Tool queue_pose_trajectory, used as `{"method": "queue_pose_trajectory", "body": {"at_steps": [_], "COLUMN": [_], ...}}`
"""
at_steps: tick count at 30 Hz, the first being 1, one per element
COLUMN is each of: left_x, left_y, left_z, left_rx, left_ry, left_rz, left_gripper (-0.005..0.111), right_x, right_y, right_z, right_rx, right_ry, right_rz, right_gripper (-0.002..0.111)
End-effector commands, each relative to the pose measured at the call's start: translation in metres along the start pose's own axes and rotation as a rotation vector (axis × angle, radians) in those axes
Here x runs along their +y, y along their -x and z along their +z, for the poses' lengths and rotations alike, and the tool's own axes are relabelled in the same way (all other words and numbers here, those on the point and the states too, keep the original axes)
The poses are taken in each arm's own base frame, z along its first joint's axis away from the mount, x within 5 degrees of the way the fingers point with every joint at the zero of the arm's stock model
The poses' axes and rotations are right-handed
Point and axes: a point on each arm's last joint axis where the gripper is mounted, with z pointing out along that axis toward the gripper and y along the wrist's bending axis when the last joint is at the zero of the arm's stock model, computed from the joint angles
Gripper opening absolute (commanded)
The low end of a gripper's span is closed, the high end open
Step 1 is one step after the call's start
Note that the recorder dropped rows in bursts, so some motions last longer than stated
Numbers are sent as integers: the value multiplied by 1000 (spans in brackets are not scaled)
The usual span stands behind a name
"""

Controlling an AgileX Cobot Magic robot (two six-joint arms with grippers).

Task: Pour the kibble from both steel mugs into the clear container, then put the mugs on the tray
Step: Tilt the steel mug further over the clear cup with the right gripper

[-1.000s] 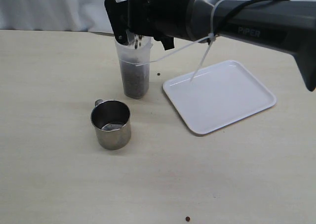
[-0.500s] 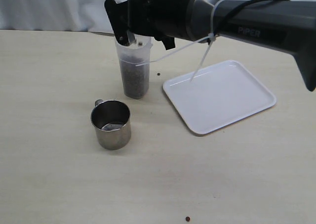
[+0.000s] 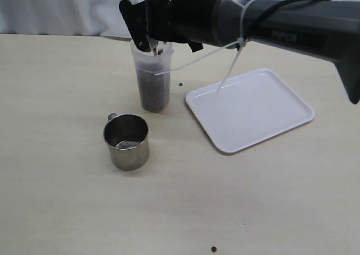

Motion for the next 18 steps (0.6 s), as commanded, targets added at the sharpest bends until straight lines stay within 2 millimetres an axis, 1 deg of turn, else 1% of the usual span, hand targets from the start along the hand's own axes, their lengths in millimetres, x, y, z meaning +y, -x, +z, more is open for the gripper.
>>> {"method": "queue_pose_trajectory", "body": {"at_steps": [1,18], "left_x": [0,0], "left_y": [0,0], "left_z": [0,0], "left_rx": [-5,-5], "left_ry": [-7,-7], "left_rz": [-2,-2], "left_gripper": [0,0], "right_x": [-8,-10], "right_y": [-3,-4], "right_z": [-4,-4], "right_rx": [6,21], "right_ry": [-36,-65], "right_rz": [-25,-80], "right_gripper": [5,5]}}
